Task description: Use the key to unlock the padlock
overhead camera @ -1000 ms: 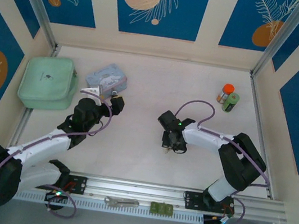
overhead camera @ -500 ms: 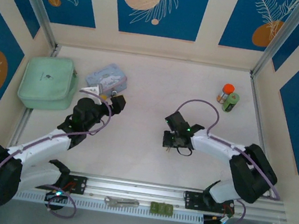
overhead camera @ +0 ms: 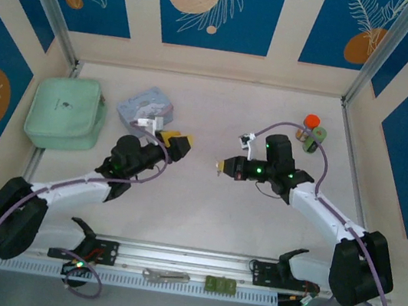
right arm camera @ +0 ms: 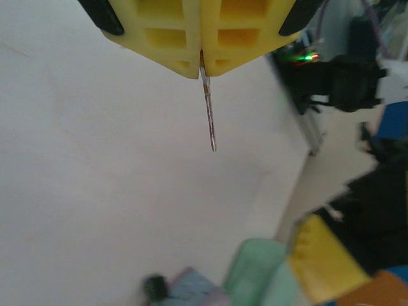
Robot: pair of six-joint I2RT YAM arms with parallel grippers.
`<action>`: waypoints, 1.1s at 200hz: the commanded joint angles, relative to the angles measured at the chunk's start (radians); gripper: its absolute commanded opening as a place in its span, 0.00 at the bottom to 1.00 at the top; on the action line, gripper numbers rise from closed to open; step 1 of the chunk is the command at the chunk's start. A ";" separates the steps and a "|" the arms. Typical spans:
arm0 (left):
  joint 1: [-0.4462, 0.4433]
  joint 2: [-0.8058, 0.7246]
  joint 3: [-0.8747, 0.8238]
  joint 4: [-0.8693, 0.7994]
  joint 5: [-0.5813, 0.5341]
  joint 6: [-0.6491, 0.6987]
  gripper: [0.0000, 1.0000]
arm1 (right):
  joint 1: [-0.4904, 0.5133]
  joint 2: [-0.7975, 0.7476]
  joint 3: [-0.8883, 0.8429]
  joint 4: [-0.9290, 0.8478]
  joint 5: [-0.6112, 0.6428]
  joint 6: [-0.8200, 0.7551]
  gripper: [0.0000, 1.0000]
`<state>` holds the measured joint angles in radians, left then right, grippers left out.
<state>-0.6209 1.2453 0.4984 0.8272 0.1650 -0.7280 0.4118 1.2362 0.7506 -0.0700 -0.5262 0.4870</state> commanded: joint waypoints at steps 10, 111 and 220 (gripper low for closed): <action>-0.042 0.062 0.068 0.183 0.156 -0.013 0.70 | -0.007 0.024 0.067 0.075 -0.196 0.043 0.00; -0.076 0.151 0.134 0.240 0.271 -0.030 0.59 | -0.003 0.038 0.095 0.176 -0.238 0.108 0.00; -0.082 0.210 0.170 0.287 0.324 -0.074 0.06 | -0.028 0.055 0.106 0.194 -0.214 0.095 0.00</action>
<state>-0.6903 1.4574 0.6380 1.0554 0.4496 -0.7925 0.4026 1.2842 0.8192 0.1139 -0.7525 0.5842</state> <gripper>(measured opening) 0.144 0.051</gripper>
